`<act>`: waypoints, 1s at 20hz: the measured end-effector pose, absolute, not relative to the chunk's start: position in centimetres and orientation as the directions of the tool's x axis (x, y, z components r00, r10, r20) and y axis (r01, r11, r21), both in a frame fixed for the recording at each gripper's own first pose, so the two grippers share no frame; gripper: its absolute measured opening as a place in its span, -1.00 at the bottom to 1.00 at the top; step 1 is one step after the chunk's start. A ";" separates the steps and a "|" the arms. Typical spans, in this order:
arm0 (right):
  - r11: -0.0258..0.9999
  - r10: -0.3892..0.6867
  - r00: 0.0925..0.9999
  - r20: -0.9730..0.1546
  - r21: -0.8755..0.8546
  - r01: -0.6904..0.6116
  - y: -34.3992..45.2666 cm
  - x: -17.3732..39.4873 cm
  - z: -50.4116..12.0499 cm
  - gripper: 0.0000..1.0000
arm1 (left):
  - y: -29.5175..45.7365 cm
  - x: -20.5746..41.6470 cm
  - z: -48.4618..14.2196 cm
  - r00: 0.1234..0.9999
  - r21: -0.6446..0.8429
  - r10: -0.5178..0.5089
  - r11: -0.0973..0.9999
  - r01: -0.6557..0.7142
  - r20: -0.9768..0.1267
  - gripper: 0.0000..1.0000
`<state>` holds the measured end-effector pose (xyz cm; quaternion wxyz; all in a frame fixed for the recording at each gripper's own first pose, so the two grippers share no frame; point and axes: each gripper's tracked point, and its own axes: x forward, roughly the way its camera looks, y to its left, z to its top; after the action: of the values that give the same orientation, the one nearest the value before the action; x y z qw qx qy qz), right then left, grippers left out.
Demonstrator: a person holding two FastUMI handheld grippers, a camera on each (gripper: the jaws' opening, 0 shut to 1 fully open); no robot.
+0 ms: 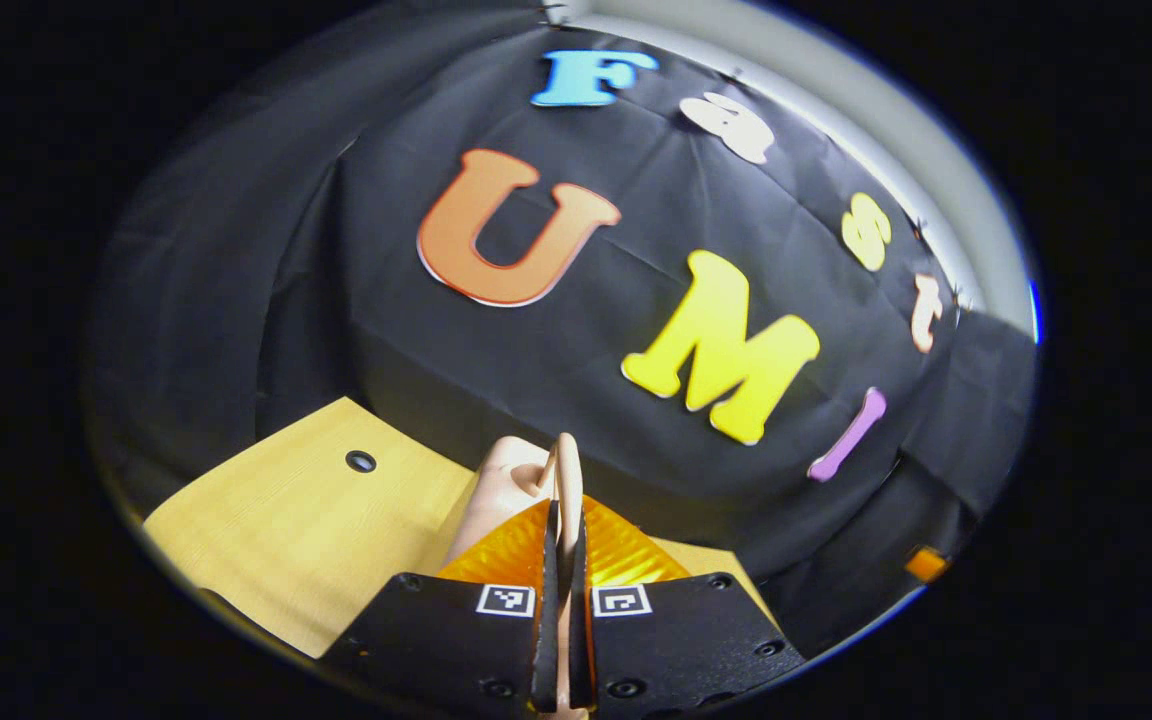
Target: First open the suitcase, pack the skin care products into it, and then close the suitcase.
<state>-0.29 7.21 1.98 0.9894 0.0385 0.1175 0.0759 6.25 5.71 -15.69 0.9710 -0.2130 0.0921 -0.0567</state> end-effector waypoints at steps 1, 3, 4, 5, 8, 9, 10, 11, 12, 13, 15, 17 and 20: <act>0.987 0.145 0.963 -0.228 0.097 -0.126 6.2 -0.5 1.8 0.49 | 3.5 6.3 -15.8 0.975 -0.366 -0.156 0.926 0.089 -0.160 -0.85; 0.993 0.101 0.968 -0.229 0.086 -0.083 3.7 -0.9 1.6 0.39 | -0.8 6.8 -16.7 0.972 -0.280 -0.158 0.954 0.106 -0.173 -0.85; 0.995 0.079 0.970 -0.230 0.080 -0.062 2.4 -1.3 1.5 0.49 | -2.6 6.9 -17.5 0.967 -0.261 -0.171 0.958 0.118 -0.188 -0.86; 0.996 0.057 0.970 -0.236 0.074 -0.041 1.3 -1.6 1.3 0.49 | -4.8 6.9 -19.0 0.957 -0.233 -0.193 0.962 0.141 -0.217 -0.85; 0.999 0.007 0.966 -0.258 0.052 0.006 -1.9 -2.9 0.7 0.49 | -9.7 7.0 -22.6 0.946 -0.037 -0.188 0.982 0.185 -0.265 -0.86; 0.999 -0.013 0.965 -0.264 0.039 0.025 -3.0 -3.2 0.5 0.49 | -11.0 7.3 -23.9 0.940 0.012 -0.190 0.979 0.201 -0.282 -0.85; 0.999 -0.032 0.963 -0.267 0.032 0.042 -3.9 -3.6 0.4 0.50 | -11.9 7.5 -25.7 0.933 0.034 -0.192 0.977 0.212 -0.304 -0.86; 0.998 -0.048 0.960 -0.274 0.029 0.058 -4.7 -4.0 0.2 0.49 | -12.3 7.8 -27.5 0.924 0.033 -0.193 0.976 0.216 -0.331 -0.85; 0.997 -0.063 0.957 -0.283 0.028 0.074 -5.5 -4.4 -0.1 0.50 | -12.4 8.0 -29.1 0.916 0.035 -0.193 0.975 0.218 -0.351 -0.86; 0.996 -0.077 0.954 -0.291 0.028 0.089 -6.2 -4.7 -0.3 0.50 | -12.8 8.4 -30.4 0.908 0.037 -0.190 0.975 0.219 -0.372 -0.86; 0.993 -0.099 0.945 -0.312 0.025 0.112 -7.6 -5.1 -1.0 0.50 | -14.1 9.0 -32.5 0.898 0.088 -0.169 0.971 0.223 -0.406 -0.85; 0.991 -0.111 0.933 -0.341 0.034 0.130 -8.6 -5.4 -2.0 0.49 | -14.6 9.6 -33.3 0.903 0.159 -0.150 0.960 0.230 -0.402 -0.85; 0.992 -0.102 0.925 -0.366 0.038 0.124 -9.0 -5.3 -2.9 0.49 | -15.0 9.4 -35.9 0.890 0.220 -0.108 0.949 0.225 -0.443 -0.85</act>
<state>-5.25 -8.99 -2.90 0.9806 0.0300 0.1848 -0.0577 9.38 -15.03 -35.88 0.9629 0.1336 0.2182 -0.0864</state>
